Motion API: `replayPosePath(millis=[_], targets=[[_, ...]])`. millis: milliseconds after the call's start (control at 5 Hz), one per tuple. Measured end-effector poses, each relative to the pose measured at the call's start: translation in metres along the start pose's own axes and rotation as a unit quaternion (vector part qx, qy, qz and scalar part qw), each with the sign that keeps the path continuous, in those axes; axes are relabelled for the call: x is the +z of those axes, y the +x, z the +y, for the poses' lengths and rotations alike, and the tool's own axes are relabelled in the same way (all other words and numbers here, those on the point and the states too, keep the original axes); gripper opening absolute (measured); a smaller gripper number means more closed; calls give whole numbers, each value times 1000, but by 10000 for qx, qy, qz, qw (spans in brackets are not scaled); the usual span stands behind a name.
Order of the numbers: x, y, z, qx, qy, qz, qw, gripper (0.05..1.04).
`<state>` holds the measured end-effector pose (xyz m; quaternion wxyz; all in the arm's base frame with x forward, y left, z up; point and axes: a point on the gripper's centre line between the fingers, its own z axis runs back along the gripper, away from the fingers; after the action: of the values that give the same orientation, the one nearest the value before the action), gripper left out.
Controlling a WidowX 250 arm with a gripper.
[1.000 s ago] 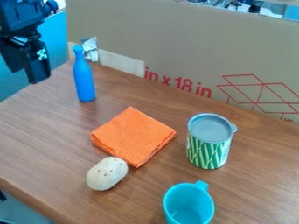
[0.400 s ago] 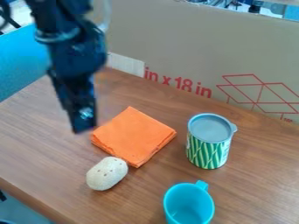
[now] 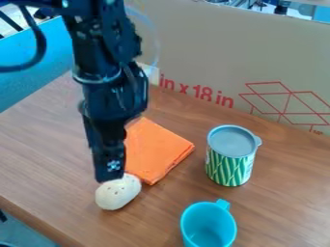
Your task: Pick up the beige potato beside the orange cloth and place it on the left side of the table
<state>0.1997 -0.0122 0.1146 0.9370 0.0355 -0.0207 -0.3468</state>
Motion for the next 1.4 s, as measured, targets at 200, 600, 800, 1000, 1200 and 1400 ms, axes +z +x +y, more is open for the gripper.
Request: replayPosePath(millis=[200, 600, 800, 1000, 1200, 1400], targets=[[-18, -2, 3, 110, 15, 260, 9996, 1002], [-29, -6, 17, 404, 170, 358, 9984, 1002], [-40, -3, 13, 630, 43, -50, 9980, 1002], [-46, 2, 7, 908, -149, -451, 9947, 1002], [-47, 3, 8, 1267, 189, -587, 9900, 1002], [-48, 6, 12, 1403, 464, -697, 9866, 1002]])
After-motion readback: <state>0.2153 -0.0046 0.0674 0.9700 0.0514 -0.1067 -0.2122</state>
